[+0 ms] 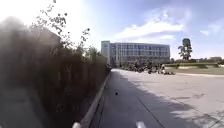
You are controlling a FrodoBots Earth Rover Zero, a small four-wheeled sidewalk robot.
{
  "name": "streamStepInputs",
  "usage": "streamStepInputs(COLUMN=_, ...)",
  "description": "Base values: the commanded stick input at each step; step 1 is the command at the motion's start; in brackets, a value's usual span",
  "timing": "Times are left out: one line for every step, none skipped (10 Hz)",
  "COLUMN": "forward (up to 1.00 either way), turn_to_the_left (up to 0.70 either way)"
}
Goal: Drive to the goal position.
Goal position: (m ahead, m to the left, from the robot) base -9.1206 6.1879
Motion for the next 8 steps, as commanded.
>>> streamStepInputs(forward=0.0, turn_to_the_left=0.0)
streamStepInputs(forward=0.0, turn_to_the_left=0.0)
streamStepInputs(forward=0.0, turn_to_the_left=0.0)
streamStepInputs(forward=0.0, turn_to_the_left=0.0)
streamStepInputs(forward=0.0, turn_to_the_left=-0.11)
streamStepInputs(forward=0.0, turn_to_the_left=-0.45)
streamStepInputs(forward=0.0, turn_to_the_left=-0.45)
streamStepInputs(forward=0.0, turn_to_the_left=-0.45)
